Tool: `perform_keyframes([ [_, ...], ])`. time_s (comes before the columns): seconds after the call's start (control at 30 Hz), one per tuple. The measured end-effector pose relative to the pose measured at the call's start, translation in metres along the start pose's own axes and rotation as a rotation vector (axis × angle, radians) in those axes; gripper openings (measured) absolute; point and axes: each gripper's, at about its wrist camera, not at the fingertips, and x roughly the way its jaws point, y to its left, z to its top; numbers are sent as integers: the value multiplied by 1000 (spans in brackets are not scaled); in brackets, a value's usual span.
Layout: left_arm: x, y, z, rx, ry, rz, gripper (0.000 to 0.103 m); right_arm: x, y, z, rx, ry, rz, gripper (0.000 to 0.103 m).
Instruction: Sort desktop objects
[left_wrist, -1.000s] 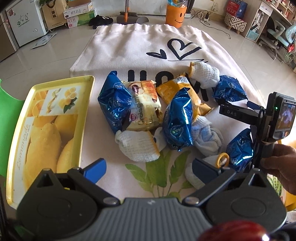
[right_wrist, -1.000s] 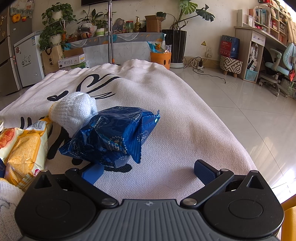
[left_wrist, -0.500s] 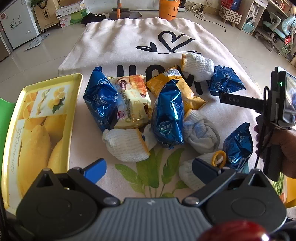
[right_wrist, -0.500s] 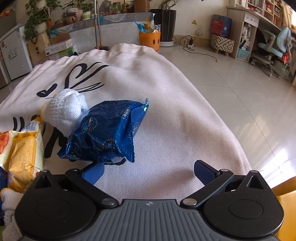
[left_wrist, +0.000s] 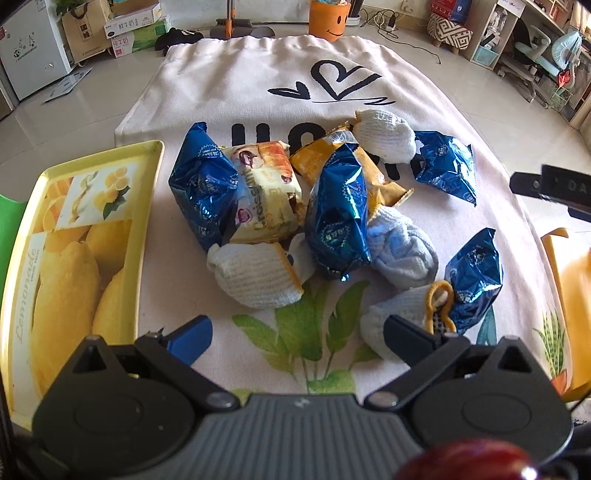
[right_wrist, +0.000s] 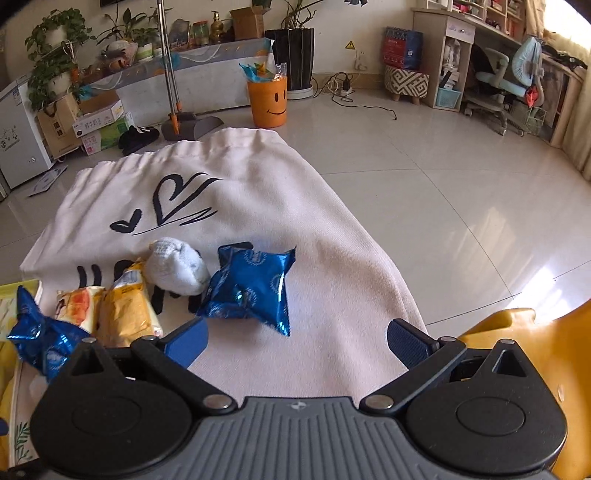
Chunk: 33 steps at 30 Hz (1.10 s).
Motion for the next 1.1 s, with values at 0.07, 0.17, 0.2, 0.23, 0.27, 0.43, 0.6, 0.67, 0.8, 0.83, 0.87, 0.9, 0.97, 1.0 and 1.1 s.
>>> perform_keyframes([
  [0.07, 0, 3, -2, 2, -3, 11, 102, -10, 6, -13, -9, 29, 33, 103],
  [0.17, 0, 7, -5, -3, 1, 14, 102, -16, 13, -36, 18, 104, 55, 103],
  [0.2, 0, 8, -6, -4, 2, 14, 102, -17, 14, -42, 30, 121, 63, 103],
  [0.23, 0, 9, -8, -2, 3, 19, 102, -17, 17, -49, 35, 135, 74, 103],
  [0.27, -1, 10, -9, 4, 3, 28, 102, -18, 21, -55, 27, 150, 79, 103],
  [0.43, 1, 18, -15, 12, 18, 67, 102, -16, 41, -84, -43, 220, 85, 103],
  [0.6, 6, 28, -18, -25, 40, 87, 102, -3, 47, -102, -18, 308, 104, 103],
  [0.67, 7, 30, -18, -28, 43, 92, 102, 1, 46, -105, -10, 305, 75, 102],
  [0.8, 13, 31, -19, -32, 60, 107, 102, 9, 45, -107, 10, 318, 57, 102],
  [0.83, 15, 32, -18, -36, 64, 111, 102, 10, 45, -107, 12, 318, 61, 102],
  [0.87, 17, 33, -18, -40, 66, 116, 102, 11, 46, -107, 11, 315, 58, 103],
  [0.9, 18, 33, -18, -44, 69, 124, 102, 12, 48, -107, 6, 304, 51, 103],
  [0.97, 20, 35, -17, -51, 67, 129, 102, 15, 51, -105, -9, 288, 38, 103],
  [1.0, 21, 35, -16, -56, 65, 129, 102, 16, 52, -103, -14, 281, 34, 103],
  [1.1, 25, 37, -15, -80, 73, 132, 102, 19, 55, -102, -20, 272, 30, 103],
])
